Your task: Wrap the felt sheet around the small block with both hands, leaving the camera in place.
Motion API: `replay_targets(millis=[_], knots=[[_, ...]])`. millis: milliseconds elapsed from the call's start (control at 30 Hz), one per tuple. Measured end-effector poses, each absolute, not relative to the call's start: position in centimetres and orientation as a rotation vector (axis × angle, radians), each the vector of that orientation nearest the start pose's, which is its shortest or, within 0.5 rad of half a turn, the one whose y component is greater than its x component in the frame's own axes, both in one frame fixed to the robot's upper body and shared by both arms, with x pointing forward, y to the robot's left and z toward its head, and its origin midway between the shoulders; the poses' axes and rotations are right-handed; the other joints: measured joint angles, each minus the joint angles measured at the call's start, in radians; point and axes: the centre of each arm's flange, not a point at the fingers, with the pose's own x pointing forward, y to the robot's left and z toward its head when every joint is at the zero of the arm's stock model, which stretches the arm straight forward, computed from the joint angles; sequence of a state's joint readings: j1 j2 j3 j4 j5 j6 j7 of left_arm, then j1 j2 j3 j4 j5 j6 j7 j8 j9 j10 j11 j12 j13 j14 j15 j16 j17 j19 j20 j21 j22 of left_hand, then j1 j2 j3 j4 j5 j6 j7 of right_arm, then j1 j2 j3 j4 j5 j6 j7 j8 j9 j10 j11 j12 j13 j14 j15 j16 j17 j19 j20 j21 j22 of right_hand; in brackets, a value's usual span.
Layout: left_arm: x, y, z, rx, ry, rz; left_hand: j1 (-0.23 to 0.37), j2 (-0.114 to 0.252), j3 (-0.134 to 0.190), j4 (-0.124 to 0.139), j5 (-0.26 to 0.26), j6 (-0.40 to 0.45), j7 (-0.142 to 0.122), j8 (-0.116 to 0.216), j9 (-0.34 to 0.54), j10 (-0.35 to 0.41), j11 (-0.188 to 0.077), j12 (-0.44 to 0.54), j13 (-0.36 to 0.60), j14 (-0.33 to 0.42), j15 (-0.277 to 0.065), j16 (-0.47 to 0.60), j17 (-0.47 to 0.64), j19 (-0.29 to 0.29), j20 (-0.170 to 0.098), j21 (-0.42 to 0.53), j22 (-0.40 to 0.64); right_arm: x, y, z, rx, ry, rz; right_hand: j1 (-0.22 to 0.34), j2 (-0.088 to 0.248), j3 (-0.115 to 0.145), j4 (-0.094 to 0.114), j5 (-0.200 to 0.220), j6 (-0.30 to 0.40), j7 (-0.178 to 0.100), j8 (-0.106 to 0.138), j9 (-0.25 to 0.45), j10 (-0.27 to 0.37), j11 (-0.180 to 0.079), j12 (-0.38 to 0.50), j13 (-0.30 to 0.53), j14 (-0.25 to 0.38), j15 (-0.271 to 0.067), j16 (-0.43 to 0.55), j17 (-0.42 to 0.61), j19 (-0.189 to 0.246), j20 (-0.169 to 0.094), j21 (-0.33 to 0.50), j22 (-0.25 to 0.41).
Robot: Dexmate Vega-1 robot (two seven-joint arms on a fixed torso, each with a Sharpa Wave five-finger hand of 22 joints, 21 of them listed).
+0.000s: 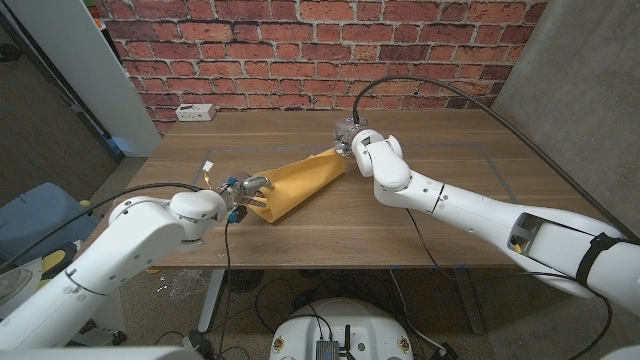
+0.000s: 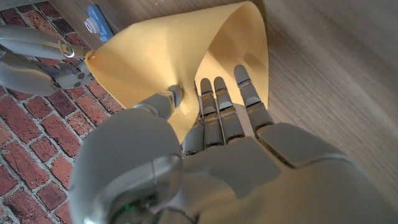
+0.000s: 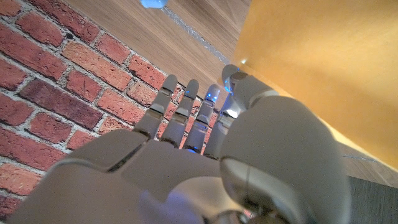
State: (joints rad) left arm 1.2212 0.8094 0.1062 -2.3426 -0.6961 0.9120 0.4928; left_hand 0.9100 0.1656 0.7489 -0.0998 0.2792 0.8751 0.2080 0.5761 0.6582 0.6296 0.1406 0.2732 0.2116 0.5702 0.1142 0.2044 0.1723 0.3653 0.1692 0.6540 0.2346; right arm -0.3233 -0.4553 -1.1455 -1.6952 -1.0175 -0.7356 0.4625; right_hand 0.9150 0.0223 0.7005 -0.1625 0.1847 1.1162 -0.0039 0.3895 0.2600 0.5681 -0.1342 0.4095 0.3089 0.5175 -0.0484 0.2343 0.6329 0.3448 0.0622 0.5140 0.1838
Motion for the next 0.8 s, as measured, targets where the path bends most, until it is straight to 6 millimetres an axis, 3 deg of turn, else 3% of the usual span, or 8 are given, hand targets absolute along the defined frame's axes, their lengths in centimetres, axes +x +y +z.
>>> replay_targets(millis=[233, 333, 367, 500, 533, 733, 800], knots=[[49.2, 27.7, -5.6, 0.36, -0.014, 0.078, -0.002, -0.002, 0.016, -0.016, 0.017, 0.013, 0.005, 0.016, 0.017, 0.02, 0.02, 0.0, 0.005, 0.027, 0.006, 0.0, 0.0, 0.022, 0.002, 0.02, -0.002, 60.5, -1.8, 6.6, -1.849, -0.456, -0.06, 0.0, 0.0, 0.001, -0.002, 0.0, 0.0, 0.0, 0.0, 0.0, 0.0, 0.0, 0.0, 0.0, 0.007, -0.001, 0.01, 0.005, 0.0, 0.0, 0.0, 0.0], [49.2, 27.8, -5.5, 0.348, -0.023, 0.089, -0.002, -0.002, 0.02, -0.02, 0.025, 0.013, 0.005, 0.016, 0.021, 0.025, 0.025, -0.004, 0.005, 0.032, 0.011, 0.0, 0.0, 0.028, -0.003, 0.023, -0.002, 60.7, -1.5, 6.4, -1.85, -0.451, -0.053, 0.0, 0.0, 0.001, -0.002, 0.0, 0.0, 0.0, 0.0, -0.003, 0.008, 0.0, 0.0, 0.0, 0.008, 0.0, 0.01, 0.01, 0.0, 0.0, 0.0, 0.0], [49.4, 28.0, -6.5, 0.337, -0.002, 0.096, -0.002, -0.002, 0.02, -0.02, 0.026, 0.013, 0.005, 0.016, 0.021, 0.025, 0.025, -0.004, 0.005, 0.032, 0.011, 0.0, 0.0, 0.028, -0.003, 0.023, -0.002, 60.5, -0.9, 6.5, -1.864, -0.494, -0.061, 0.0, 0.0, 0.001, -0.002, 0.0, 0.0, 0.0, 0.0, -0.005, 0.009, -0.002, 0.0, 0.0, 0.008, 0.0, 0.01, 0.01, 0.0, 0.0, 0.0, 0.0], [49.3, 28.0, -6.1, 0.315, -0.02, 0.106, -0.002, -0.002, 0.02, -0.02, 0.031, 0.015, 0.003, 0.023, 0.027, 0.025, 0.026, -0.004, 0.005, 0.038, 0.016, 0.0, 0.003, 0.03, -0.006, 0.028, 0.0, 60.8, -0.5, 6.2, -1.862, -0.485, -0.054, 0.0, 0.0, 0.0, -0.001, 0.0, 0.0, 0.0, 0.0, -0.005, 0.009, -0.001, 0.0, 0.0, 0.009, -0.001, 0.017, 0.014, 0.0, 0.0, 0.0, 0.0], [49.5, 28.3, -7.3, 0.302, 0.005, 0.113, -0.002, -0.002, 0.02, -0.02, 0.033, 0.016, 0.001, 0.026, 0.029, 0.026, 0.026, -0.008, 0.005, 0.038, 0.016, 0.0, 0.003, 0.031, -0.007, 0.03, 0.0, 60.6, 0.0, 6.4, -1.87, -0.53, -0.064, 0.0, 0.0, 0.0, -0.001, 0.0, 0.0, 0.0, 0.0, -0.005, 0.012, 0.001, 0.0, 0.0, 0.016, 0.0, 0.021, 0.016, 0.008, 0.0, 0.0, 0.0], [49.6, 28.7, -8.2, 0.255, 0.005, 0.134, -0.015, 0.011, 0.027, -0.013, 0.043, 0.016, 0.001, 0.039, 0.051, 0.025, 0.033, -0.012, 0.01, 0.039, 0.026, 0.0, 0.009, 0.031, -0.007, 0.042, 0.002, 60.6, 0.7, 6.4, -1.86, -0.57, -0.063, -0.021, 0.011, -0.001, 0.0, -0.004, -0.001, 0.001, -0.017, -0.013, 0.021, 0.011, 0.0, 0.0, 0.035, -0.002, 0.029, 0.023, 0.015, 0.004, 0.0, 0.0], [49.6, 28.8, -8.3, 0.241, 0.001, 0.14, -0.019, 0.015, 0.027, -0.013, 0.047, 0.016, 0.001, 0.046, 0.059, 0.025, 0.033, -0.018, 0.01, 0.037, 0.027, 0.001, 0.012, 0.031, -0.007, 0.042, 0.002, 60.7, 0.8, 6.5, -1.852, -0.578, -0.06, -0.046, 0.014, -0.001, 0.0, -0.003, -0.028, 0.006, -0.034, -0.018, 0.016, 0.017, -0.005, 0.0, 0.036, -0.003, 0.029, 0.023, 0.019, 0.008, 0.0, 0.0]])
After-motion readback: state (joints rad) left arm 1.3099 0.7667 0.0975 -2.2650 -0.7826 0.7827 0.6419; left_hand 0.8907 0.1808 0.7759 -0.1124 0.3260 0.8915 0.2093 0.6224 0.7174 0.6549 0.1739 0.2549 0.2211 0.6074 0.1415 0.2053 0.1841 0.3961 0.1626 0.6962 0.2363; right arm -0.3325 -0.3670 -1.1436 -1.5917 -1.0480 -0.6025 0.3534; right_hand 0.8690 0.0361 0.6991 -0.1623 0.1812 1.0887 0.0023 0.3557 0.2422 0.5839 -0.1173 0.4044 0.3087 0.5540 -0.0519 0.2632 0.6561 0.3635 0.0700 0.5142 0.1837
